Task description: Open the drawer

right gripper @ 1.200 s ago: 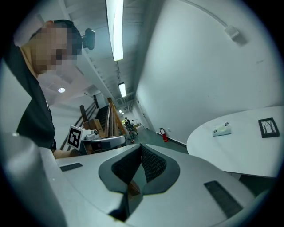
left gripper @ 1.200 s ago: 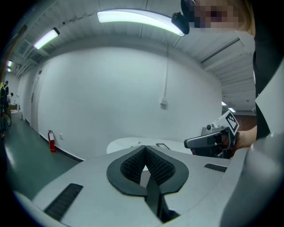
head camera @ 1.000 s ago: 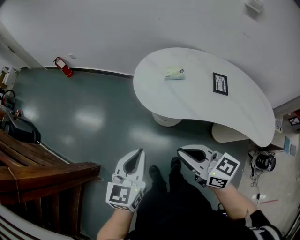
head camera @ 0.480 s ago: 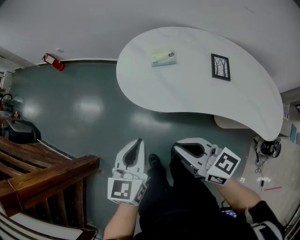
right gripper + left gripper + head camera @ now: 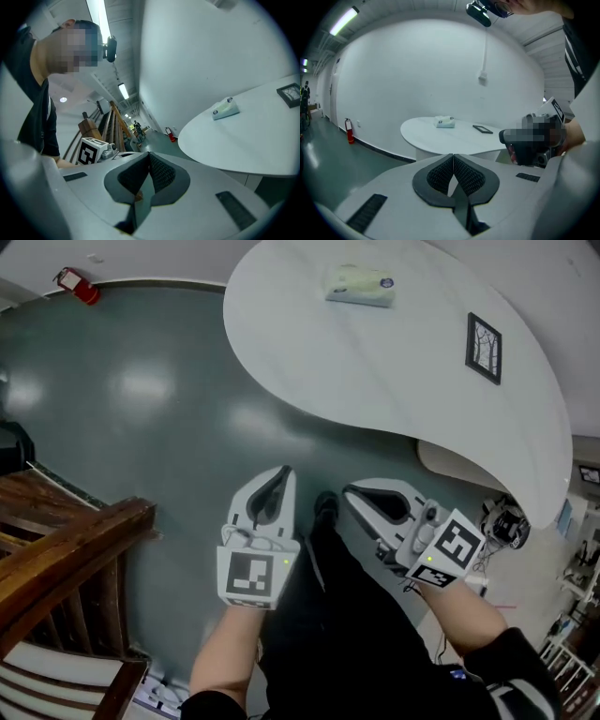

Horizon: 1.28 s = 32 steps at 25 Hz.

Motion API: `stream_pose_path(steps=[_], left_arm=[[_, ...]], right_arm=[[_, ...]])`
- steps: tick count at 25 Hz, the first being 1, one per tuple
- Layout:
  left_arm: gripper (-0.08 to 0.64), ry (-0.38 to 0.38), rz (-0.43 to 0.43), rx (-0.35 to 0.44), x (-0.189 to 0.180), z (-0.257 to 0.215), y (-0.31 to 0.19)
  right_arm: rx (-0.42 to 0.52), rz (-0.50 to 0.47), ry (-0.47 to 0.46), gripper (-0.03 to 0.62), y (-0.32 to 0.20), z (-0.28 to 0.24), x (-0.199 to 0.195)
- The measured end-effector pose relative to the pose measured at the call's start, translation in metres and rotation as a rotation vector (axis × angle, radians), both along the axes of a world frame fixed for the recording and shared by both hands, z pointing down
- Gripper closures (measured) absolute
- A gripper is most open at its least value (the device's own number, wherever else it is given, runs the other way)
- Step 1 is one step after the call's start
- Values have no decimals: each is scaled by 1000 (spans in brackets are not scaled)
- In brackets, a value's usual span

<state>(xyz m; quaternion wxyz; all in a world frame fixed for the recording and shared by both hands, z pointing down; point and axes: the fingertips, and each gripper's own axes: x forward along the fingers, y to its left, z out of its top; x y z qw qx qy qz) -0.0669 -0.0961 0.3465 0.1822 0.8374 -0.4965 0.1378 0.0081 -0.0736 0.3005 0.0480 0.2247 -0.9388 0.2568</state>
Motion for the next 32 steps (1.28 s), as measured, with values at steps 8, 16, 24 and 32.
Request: stream_pose_path(steps=[8,16,24,32], left_arm=[[548,-23,34,25,-4,86,-19],[479,-26,112,27,23,155,-46],[435,0,100,79,32,191,-91],[400,32,148,122,51,215,-121]], right_arm=[[-50,8,53,580,-3,94,1],[-77,27,71,580,-12,157,8],[-50,22,94,580,-25,184,5],[-74,32,88,580,-34,200,14]])
